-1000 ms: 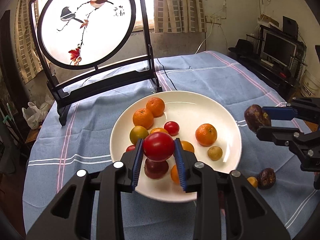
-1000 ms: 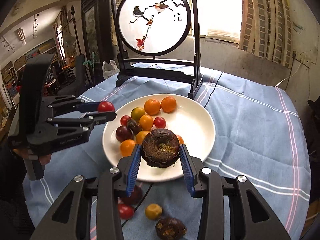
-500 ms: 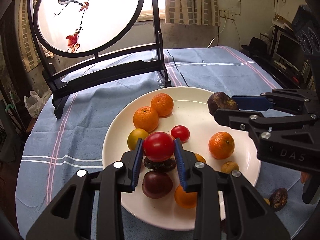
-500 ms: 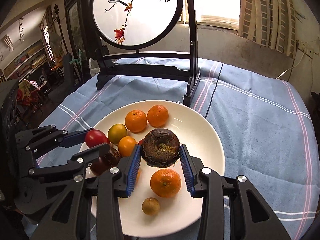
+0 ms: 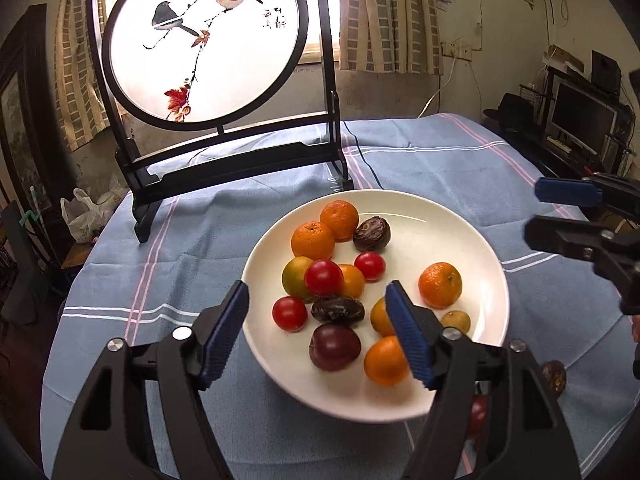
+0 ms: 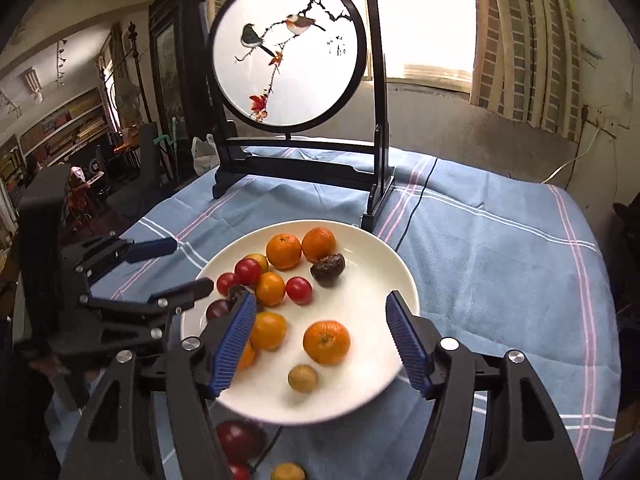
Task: Organize fruits
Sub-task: 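Place the red tomato on the plate with left tool while right tool places the dried fruit, then place a red tomato on the plate with left tool while right tool places a brown dried fruit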
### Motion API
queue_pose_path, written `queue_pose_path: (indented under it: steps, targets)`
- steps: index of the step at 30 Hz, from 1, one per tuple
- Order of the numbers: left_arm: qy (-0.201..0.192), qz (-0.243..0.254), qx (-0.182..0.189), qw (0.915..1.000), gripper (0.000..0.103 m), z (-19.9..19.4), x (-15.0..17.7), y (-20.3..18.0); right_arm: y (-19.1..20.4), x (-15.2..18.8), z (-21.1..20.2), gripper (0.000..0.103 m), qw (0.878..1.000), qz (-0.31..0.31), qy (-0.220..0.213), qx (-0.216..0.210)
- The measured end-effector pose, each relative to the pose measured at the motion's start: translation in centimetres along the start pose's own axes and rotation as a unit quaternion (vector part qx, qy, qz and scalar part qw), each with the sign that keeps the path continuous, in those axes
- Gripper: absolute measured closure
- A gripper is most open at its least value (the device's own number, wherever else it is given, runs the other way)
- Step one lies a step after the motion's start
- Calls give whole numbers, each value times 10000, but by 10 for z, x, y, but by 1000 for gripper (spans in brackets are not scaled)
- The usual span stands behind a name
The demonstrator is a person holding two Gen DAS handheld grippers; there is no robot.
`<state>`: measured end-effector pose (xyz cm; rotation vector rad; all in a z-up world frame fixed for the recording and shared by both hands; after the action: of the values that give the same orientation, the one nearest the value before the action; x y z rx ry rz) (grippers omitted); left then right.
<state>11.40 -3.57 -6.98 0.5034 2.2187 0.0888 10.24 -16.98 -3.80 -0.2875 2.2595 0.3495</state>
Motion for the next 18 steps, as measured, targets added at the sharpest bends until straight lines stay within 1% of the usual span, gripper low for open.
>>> queue_pose_path:
  steps: [1,3,6,8,9,12,15,18]
  targets:
    - [-51,25,42,10000,28,-9,4,-4,-1,10,-13,30,10000,-81,-15,-24]
    - [-85,149,187,9997,27,-21,15,-15,-5,35,-32,29,9998,-209,67,-3]
    - [-39,331,446,9984,27,-37,35,-40,-15,80,-45,28,9986,-339,380,143]
    - [138,415,669,9968,19,-43,53,-61,-22,110,-46,28,9970,-414,610,256]
    - [199,437,771,9959,18,-45,62,-71,-24,123,-44,28,9959,-433,738,280]
    - [367,610,1098,9914,18,-49,85,-103,-27,148,-37,28,9932,-552,933,426]
    - [556,752,1246,9878,18,-44,99,-128,-24,160,-27,29,9910,-679,1061,447]
    - [718,814,1266,9860,18,-33,105,-145,-20,168,-16,30,9873,-886,1198,550]
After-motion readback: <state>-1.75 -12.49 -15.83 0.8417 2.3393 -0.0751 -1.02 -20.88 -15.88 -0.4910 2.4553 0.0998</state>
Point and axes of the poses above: each gripper's, at about its wrist camera, not at the fingertips, and z roughly the way its jaws point, y to its left, x to its underside, the point moved 10 cm from there along z, roughly the way its jaws point, and after that the axes turned 10 degrees about z, right-handed, at the moved point
